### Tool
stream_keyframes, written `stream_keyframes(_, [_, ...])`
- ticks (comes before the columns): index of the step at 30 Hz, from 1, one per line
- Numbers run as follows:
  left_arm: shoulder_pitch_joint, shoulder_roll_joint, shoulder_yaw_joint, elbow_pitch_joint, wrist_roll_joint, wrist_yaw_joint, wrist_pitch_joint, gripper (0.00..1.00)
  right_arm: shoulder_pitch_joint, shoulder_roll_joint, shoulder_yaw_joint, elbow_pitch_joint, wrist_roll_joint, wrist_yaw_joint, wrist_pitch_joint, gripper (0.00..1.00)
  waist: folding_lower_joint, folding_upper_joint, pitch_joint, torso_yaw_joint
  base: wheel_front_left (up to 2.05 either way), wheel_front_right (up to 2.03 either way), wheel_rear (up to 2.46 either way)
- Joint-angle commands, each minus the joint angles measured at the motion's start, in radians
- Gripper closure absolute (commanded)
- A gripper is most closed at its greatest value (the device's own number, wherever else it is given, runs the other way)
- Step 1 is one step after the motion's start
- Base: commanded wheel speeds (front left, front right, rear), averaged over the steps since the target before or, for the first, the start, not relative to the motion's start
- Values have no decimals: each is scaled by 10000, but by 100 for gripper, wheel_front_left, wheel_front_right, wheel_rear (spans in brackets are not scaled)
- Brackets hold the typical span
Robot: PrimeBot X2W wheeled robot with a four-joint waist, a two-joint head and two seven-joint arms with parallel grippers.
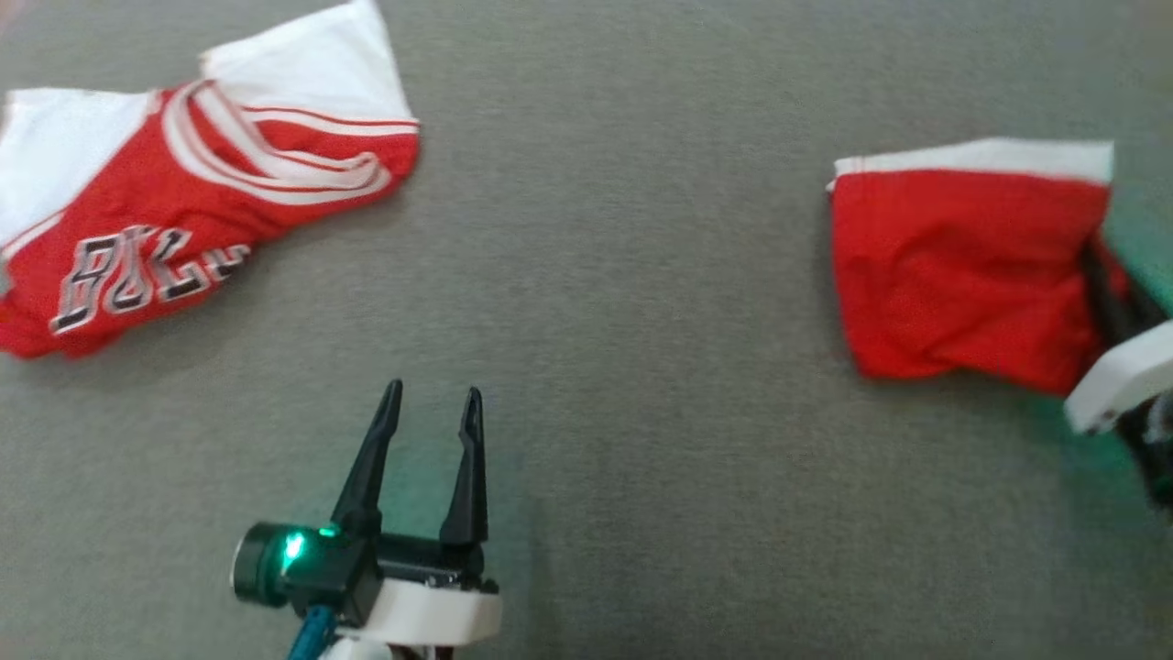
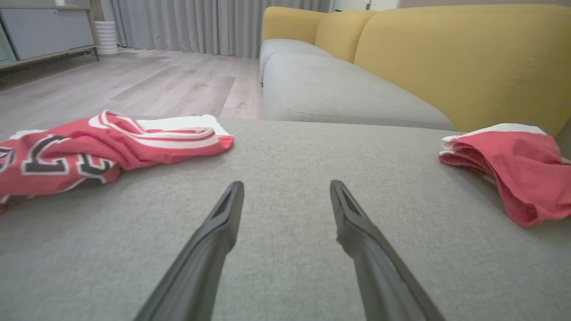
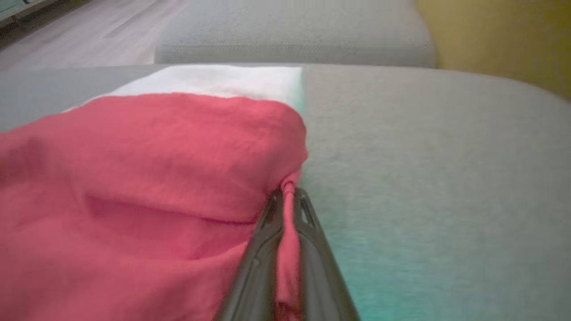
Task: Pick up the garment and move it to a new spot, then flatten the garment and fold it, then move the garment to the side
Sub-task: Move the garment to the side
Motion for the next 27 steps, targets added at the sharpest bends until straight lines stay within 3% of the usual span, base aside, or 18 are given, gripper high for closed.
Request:
stream_keyframes(1, [-332, -18, 379, -363, 103, -57, -95, 0, -351, -464, -13, -403, -62, -9, 14, 100, 0, 0, 403, -501, 0, 0, 0])
stream_keyframes(10, [-1193, -18, 589, -374, 667, -561, -95, 0, -1702, -2265, -576, -432, -517, -9, 400, 100, 0, 0, 1723, -1699, 0, 0, 0])
stream_keyframes(17, [-1708, -18, 646, -300, 821, -790, -95, 0, -2599, -2710, -1225, 297, -1703, -9, 146, 100, 0, 0, 2210, -1808, 0, 0, 0])
stream_keyframes(18, [-1747, -18, 607, -256, 810, -807, -95, 0, -2660, -2716, -1342, 455, -2009, -9, 43, 24, 0, 0, 2193, -1762, 0, 0, 0])
stream_keyframes(19, [-1779, -18, 568, -209, 796, -820, -95, 0, -2728, -2698, -1535, 606, -2364, -9, -131, 0, 0, 0, 2149, -1704, 0, 0, 0])
stream_keyframes(23, [-1771, -18, 436, -113, 625, -721, -95, 0, -2724, -2199, -2158, 993, -3608, -9, -936, 0, 0, 0, 1690, -1386, 0, 0, 0])
stream_keyframes(27, [-1484, -18, 390, 29, 388, -553, -95, 0, -2347, -1232, -2117, 1055, -4069, -9, -1559, 0, 0, 0, 884, -1077, 0, 0, 0])
